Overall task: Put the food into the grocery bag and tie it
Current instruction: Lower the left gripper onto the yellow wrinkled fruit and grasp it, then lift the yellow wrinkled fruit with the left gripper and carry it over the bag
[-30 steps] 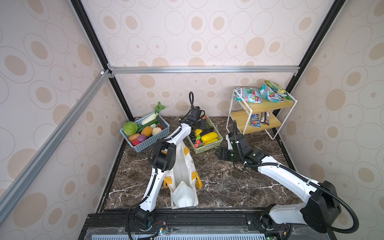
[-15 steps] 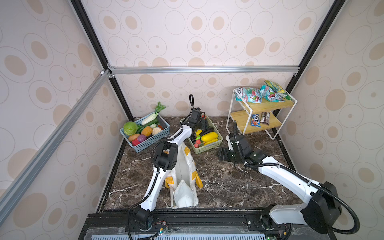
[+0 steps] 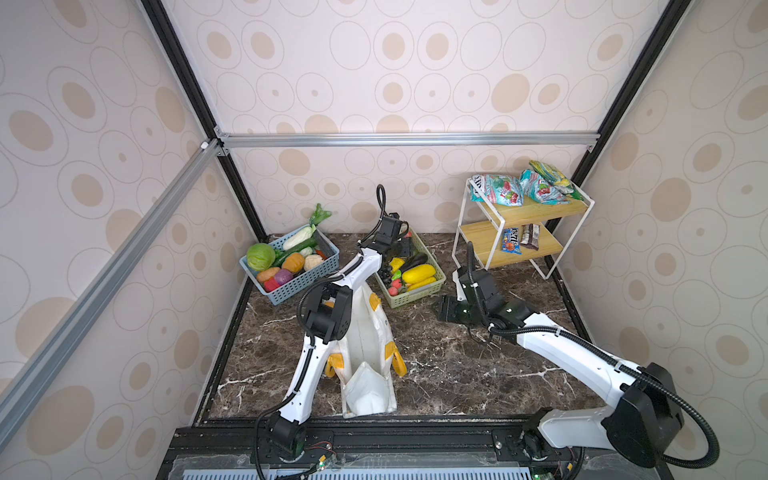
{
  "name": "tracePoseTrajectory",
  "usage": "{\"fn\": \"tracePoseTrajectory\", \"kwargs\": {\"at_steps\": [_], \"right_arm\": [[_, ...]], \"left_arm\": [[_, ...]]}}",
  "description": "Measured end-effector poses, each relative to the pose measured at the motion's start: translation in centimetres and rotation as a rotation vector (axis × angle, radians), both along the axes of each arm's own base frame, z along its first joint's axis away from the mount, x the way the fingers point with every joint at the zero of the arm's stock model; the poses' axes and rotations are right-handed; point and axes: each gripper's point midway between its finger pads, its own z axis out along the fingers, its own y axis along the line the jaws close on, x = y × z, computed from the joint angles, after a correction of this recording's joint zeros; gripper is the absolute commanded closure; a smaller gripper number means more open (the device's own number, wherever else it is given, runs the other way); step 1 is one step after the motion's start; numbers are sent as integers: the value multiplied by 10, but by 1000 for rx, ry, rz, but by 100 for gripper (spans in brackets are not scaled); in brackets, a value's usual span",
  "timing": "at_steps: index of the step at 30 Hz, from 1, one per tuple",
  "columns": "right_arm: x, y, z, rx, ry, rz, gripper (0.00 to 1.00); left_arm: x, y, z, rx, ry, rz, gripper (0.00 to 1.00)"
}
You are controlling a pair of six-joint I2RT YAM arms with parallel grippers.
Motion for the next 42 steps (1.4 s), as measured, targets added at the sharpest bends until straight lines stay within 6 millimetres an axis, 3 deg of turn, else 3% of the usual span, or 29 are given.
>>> {"fn": "tracePoseTrajectory", "kwargs": {"at_steps": [10, 18, 25, 33, 42], "right_arm": [[0, 1, -4, -11, 7, 7, 33], [2, 1, -12, -30, 20, 17, 33], [3, 5, -22, -49, 47, 37, 33], [12, 16, -25, -61, 57, 78, 33], [18, 26, -27, -62, 65, 120, 33]], "left_arm": [[-23, 11, 78, -18, -72, -5, 36], [-54, 24, 116, -4, -90, -23, 36], [-89, 35, 142, 12, -87, -42, 35], [-141, 63, 152, 56, -54, -35, 34], [-186, 87, 188, 64, -76, -31, 33]]}}
